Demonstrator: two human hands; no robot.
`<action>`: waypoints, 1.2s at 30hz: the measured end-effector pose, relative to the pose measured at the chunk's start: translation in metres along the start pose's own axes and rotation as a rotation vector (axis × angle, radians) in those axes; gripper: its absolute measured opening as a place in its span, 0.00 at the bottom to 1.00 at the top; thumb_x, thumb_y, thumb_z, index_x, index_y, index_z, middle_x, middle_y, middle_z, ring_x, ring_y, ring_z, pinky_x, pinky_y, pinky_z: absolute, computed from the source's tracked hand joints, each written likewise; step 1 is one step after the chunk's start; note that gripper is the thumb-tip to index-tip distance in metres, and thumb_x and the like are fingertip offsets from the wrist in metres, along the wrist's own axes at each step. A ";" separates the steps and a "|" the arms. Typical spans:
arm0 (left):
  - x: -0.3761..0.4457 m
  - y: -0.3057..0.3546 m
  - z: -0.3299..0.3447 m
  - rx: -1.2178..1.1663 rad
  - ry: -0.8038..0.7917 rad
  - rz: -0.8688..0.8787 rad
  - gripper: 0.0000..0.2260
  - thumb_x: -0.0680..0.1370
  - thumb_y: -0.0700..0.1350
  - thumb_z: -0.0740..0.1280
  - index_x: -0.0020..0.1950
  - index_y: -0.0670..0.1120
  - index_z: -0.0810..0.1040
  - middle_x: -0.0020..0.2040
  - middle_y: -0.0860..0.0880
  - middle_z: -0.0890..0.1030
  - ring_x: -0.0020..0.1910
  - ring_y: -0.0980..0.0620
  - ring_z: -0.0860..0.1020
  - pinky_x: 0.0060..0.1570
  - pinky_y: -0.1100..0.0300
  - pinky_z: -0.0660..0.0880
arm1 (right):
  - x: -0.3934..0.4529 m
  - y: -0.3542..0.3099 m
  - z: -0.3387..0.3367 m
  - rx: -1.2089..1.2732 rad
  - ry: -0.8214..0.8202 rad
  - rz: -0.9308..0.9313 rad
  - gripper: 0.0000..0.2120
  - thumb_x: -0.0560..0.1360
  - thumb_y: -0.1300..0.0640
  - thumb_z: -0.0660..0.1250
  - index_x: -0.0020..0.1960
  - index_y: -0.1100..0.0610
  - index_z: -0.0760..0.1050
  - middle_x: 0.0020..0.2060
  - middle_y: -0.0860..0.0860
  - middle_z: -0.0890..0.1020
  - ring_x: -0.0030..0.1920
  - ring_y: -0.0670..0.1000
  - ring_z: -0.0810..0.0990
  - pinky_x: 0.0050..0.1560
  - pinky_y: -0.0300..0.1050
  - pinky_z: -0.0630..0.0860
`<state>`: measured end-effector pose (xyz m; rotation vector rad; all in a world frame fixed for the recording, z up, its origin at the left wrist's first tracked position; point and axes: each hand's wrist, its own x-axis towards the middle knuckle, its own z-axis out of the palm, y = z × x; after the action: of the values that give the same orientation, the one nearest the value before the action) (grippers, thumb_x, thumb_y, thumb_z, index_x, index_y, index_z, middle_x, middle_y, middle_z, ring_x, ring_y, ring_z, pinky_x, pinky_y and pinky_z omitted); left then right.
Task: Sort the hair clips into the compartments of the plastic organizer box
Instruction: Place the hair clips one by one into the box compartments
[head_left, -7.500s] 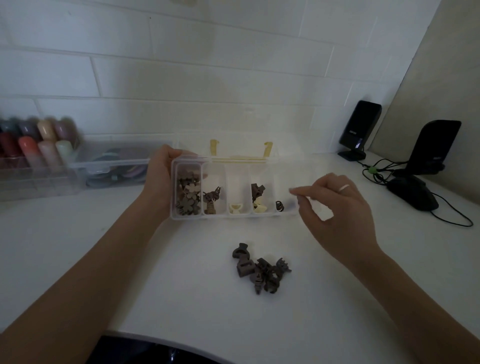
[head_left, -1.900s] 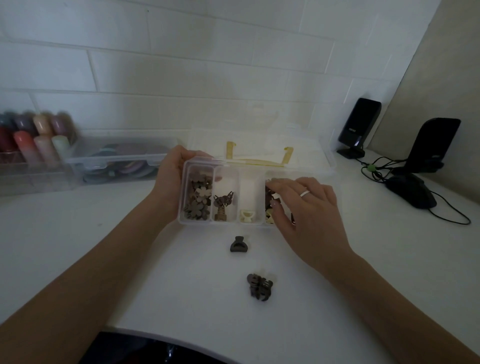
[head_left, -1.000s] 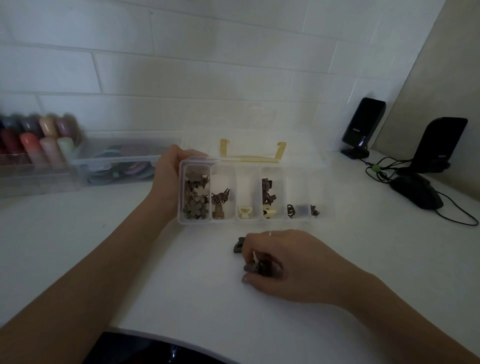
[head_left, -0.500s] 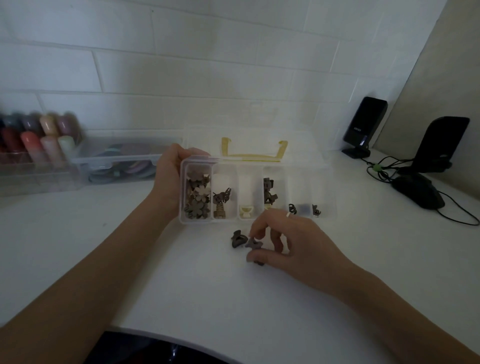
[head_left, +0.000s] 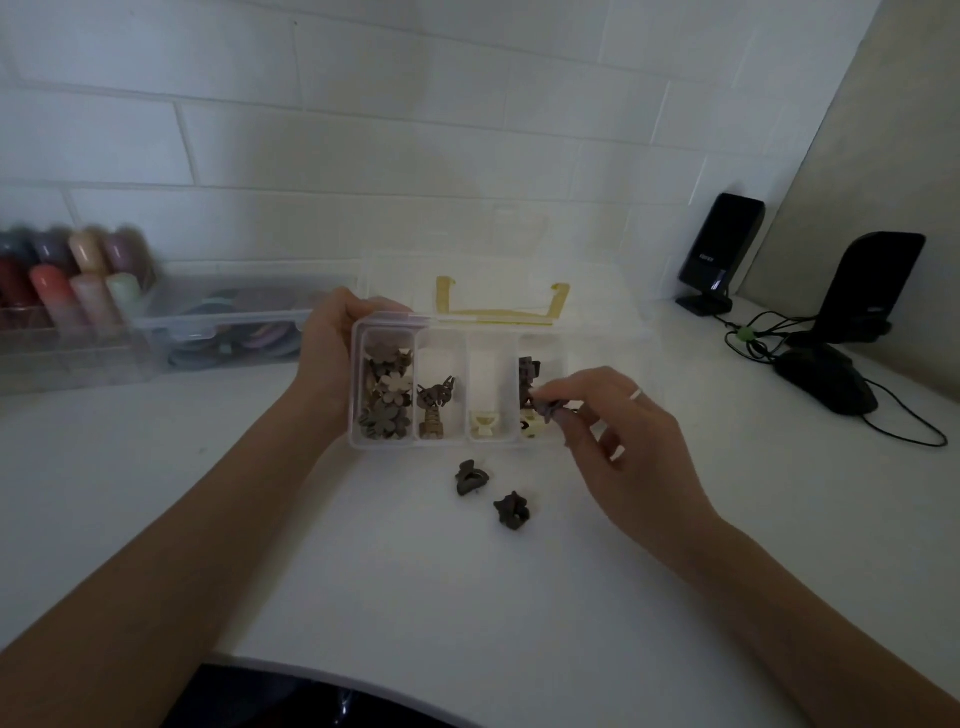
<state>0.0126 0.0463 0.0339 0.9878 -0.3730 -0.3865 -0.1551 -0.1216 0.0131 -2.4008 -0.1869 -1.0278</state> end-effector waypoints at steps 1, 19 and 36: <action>0.000 0.000 0.000 0.001 0.000 -0.001 0.12 0.62 0.47 0.57 0.22 0.46 0.76 0.23 0.52 0.72 0.26 0.54 0.70 0.34 0.62 0.68 | 0.000 0.001 0.000 -0.006 0.002 -0.005 0.10 0.75 0.65 0.63 0.51 0.54 0.78 0.45 0.40 0.76 0.39 0.36 0.74 0.36 0.25 0.67; 0.000 -0.001 0.000 0.023 0.005 -0.010 0.11 0.61 0.47 0.57 0.22 0.47 0.76 0.24 0.51 0.73 0.27 0.53 0.70 0.35 0.61 0.67 | -0.003 -0.007 0.009 0.028 0.045 -0.070 0.04 0.71 0.64 0.70 0.45 0.57 0.80 0.43 0.46 0.79 0.37 0.45 0.76 0.30 0.38 0.72; 0.001 -0.002 0.000 0.036 0.021 -0.015 0.11 0.61 0.47 0.57 0.22 0.47 0.76 0.24 0.51 0.72 0.27 0.52 0.69 0.34 0.61 0.66 | 0.006 -0.020 0.031 -0.238 -0.013 -0.256 0.13 0.78 0.50 0.60 0.48 0.55 0.81 0.52 0.51 0.80 0.53 0.51 0.72 0.52 0.47 0.71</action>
<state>0.0132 0.0447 0.0326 1.0292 -0.3542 -0.3840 -0.1374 -0.0892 0.0070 -2.6481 -0.4065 -1.2077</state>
